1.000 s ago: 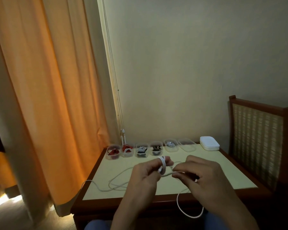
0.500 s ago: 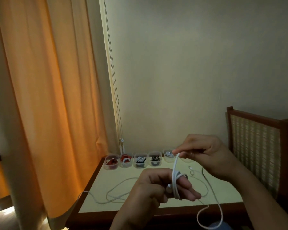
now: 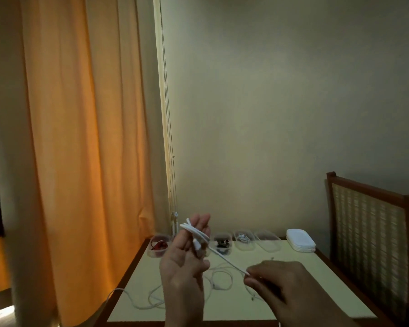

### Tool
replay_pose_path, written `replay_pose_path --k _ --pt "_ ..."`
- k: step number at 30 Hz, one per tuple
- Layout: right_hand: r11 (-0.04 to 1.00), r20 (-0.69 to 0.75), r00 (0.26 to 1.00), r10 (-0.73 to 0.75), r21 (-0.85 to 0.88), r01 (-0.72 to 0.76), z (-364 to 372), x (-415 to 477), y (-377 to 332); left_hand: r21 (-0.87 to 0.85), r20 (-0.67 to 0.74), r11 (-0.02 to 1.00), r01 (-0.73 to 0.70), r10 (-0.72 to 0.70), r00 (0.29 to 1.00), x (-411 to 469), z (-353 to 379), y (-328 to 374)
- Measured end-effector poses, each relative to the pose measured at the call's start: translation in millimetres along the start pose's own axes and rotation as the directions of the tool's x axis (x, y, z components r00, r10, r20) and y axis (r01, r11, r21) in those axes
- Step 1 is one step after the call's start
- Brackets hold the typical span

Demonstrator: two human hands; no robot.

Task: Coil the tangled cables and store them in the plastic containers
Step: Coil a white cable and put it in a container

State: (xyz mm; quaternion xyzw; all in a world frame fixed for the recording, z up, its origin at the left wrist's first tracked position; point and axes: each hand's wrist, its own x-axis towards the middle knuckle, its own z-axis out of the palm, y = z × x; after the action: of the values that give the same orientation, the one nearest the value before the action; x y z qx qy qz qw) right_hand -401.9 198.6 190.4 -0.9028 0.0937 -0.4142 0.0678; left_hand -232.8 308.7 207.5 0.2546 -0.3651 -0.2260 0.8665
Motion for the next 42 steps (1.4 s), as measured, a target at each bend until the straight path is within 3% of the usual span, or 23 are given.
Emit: replay_pose_path --k 2,4,6,9,13,17,21,26,31,42 --pt "0.998 -0.082 0.996 -0.023 -0.055 0.019 -1 -4 -7 0.268 0.059 0.963 -0.027 0.012 0.998 -4 -8 0" --pt "0.990 -0.172 0.981 -0.092 -0.118 0.072 -2 -1 -14 0.544 0.136 0.838 -0.043 -0.037 0.990 -12 -11 -7" --pt "0.979 -0.248 0.955 -0.162 -0.158 0.125 -2 4 -16 0.712 0.221 0.696 -0.098 -0.090 0.971 -20 -8 -11" --pt "0.986 -0.332 0.931 -0.150 -0.121 0.116 0 7 -16 0.824 0.270 0.553 -0.125 -0.189 0.944 -22 -7 -15" --pt "0.989 -0.379 0.916 -0.130 -0.108 0.096 8 2 -18 0.867 0.301 0.488 -0.100 -0.353 0.886 -20 -9 -10" --pt "0.991 -0.374 0.919 -0.124 -0.097 0.095 8 2 -20 0.821 0.296 0.569 0.043 -0.490 0.820 -21 -5 4" --pt "0.987 -0.344 0.939 0.009 0.154 0.047 11 2 -16 0.759 0.308 0.627 0.175 -0.582 0.753 -29 -8 13" --pt "0.913 -0.279 0.935 0.218 0.398 -0.094 31 -2 -12 0.629 0.345 0.731 0.267 -0.569 0.746 -36 -11 16" --pt "0.914 -0.192 0.956 0.224 0.382 -0.137 41 -10 -6 0.473 0.377 0.831 0.291 -0.490 0.786 -31 -11 5" --pt "0.912 -0.218 0.947 0.236 0.385 -0.139 43 -9 -3 0.396 0.488 0.876 0.276 -0.455 0.744 -27 -13 -4"
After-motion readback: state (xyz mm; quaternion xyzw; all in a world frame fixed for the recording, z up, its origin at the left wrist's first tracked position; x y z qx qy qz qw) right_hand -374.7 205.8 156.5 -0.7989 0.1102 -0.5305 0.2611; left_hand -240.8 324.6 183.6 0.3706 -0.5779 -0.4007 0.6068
